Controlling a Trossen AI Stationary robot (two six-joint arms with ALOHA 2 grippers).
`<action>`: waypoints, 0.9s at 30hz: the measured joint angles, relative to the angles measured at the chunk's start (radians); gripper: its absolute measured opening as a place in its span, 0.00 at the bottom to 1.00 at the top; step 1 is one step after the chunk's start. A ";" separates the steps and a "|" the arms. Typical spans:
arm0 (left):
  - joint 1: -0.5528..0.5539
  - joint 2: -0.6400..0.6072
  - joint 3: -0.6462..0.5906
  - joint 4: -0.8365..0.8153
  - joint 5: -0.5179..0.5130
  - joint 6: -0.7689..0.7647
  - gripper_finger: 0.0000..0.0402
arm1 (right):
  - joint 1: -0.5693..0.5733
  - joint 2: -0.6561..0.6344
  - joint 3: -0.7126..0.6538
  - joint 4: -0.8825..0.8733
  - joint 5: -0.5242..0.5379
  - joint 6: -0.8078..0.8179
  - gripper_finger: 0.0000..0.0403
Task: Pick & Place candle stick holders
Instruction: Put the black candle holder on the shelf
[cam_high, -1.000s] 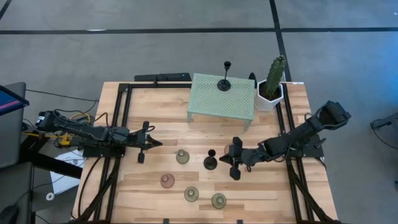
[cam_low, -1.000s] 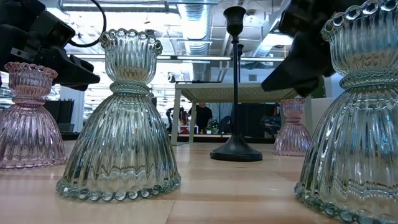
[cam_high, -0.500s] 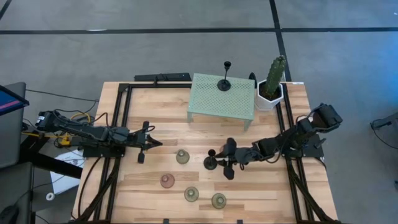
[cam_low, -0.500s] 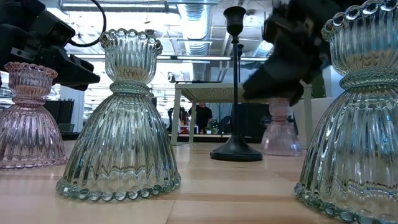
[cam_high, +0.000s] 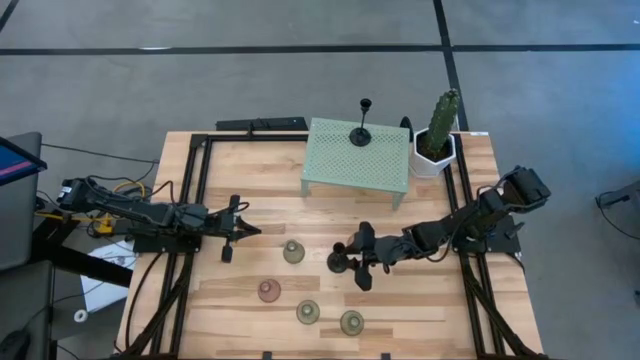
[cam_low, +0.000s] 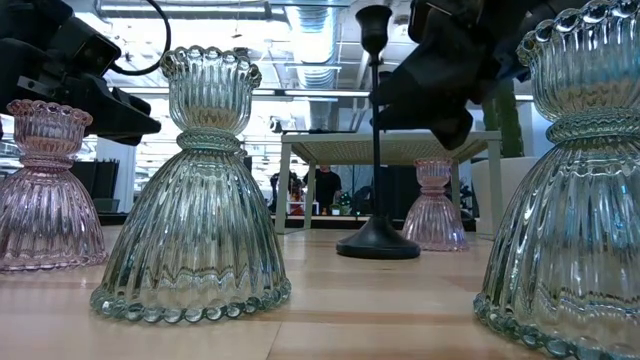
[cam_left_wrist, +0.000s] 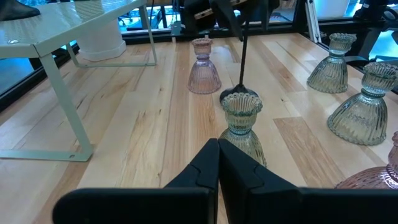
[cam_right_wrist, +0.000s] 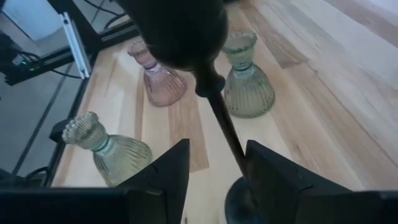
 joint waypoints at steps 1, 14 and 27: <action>0.000 0.000 0.000 0.000 0.000 0.000 0.02 | 0.000 0.000 0.002 -0.008 0.007 0.000 0.36; 0.000 0.000 0.000 0.000 0.000 0.000 0.02 | -0.037 0.000 0.004 0.007 0.050 0.000 0.21; 0.000 0.000 0.000 0.000 0.000 0.000 0.02 | -0.045 -0.001 0.004 0.046 0.050 -0.034 0.03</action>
